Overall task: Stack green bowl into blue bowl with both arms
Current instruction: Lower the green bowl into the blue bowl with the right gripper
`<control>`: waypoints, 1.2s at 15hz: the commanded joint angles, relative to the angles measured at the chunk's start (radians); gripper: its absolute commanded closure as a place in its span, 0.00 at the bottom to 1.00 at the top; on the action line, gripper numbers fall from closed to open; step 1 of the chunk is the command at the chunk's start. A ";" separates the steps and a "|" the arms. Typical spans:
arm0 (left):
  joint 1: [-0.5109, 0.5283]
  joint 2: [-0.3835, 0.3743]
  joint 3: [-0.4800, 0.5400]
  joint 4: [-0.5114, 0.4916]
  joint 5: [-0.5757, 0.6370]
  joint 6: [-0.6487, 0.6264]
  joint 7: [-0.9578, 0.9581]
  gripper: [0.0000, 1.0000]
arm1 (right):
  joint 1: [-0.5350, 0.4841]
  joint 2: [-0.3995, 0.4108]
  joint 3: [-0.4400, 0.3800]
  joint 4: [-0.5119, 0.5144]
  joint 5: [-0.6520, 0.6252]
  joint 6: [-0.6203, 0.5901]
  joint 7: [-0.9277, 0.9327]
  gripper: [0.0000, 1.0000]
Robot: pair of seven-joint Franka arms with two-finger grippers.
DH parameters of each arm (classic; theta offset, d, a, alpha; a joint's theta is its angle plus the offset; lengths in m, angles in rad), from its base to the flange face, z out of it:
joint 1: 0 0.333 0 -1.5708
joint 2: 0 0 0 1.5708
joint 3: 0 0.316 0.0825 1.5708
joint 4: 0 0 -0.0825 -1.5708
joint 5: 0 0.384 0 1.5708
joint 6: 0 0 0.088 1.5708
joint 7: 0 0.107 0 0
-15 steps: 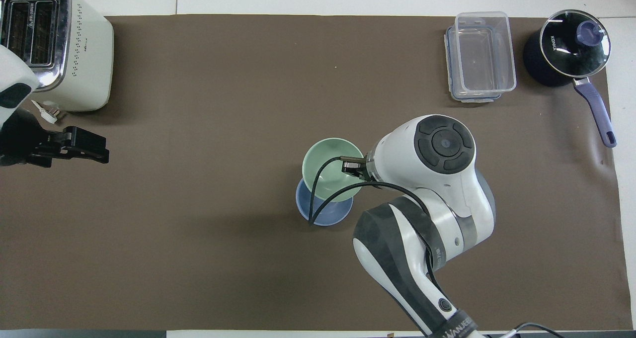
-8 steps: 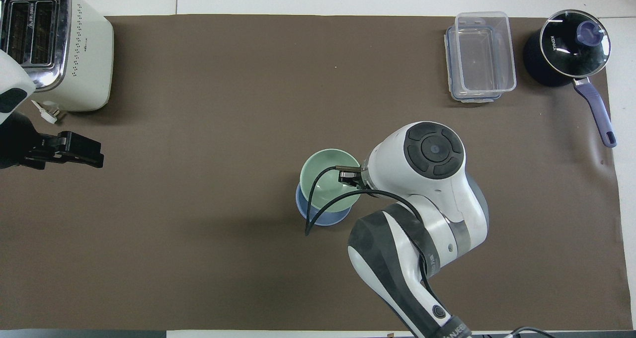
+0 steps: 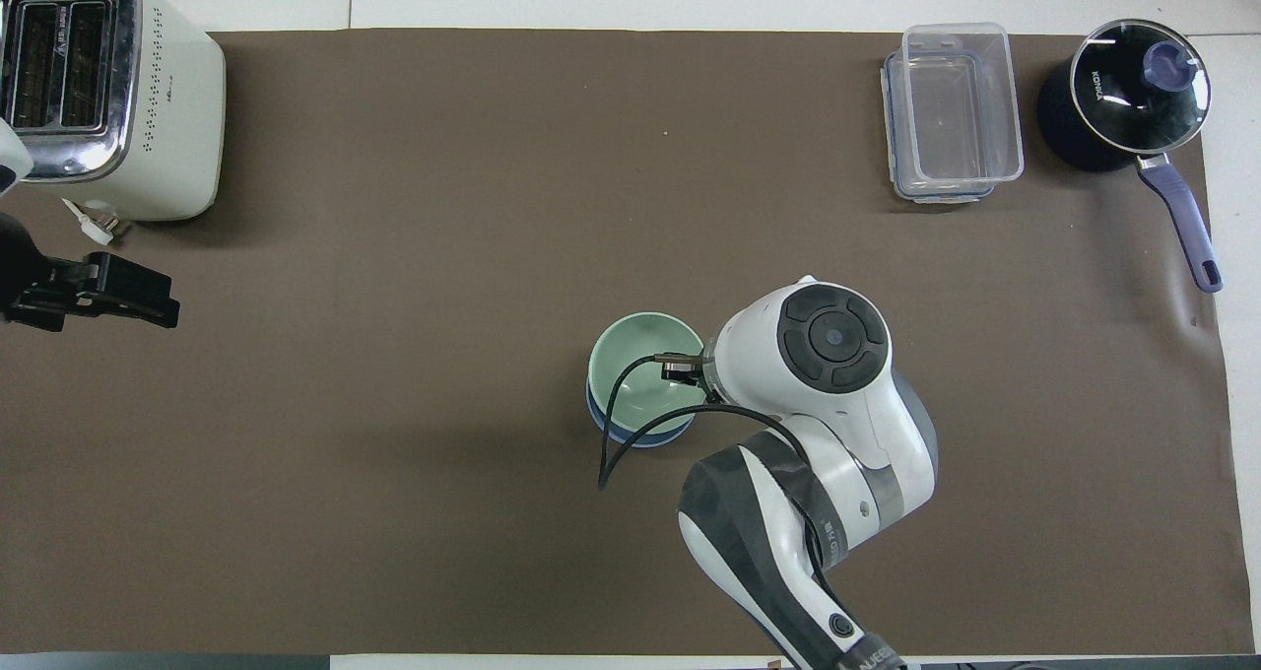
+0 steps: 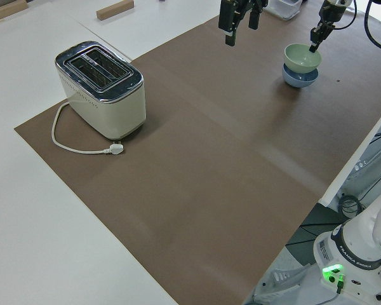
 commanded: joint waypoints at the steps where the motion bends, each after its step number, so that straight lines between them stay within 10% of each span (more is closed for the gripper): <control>1: 0.012 -0.004 -0.003 0.010 -0.016 -0.023 -0.005 0.00 | 0.003 -0.036 -0.004 -0.056 0.016 0.048 -0.032 1.00; 18: 0.050 -0.042 -0.044 -0.047 -0.011 0.041 0.003 0.00 | 0.030 -0.042 -0.004 -0.066 0.016 0.071 -0.090 1.00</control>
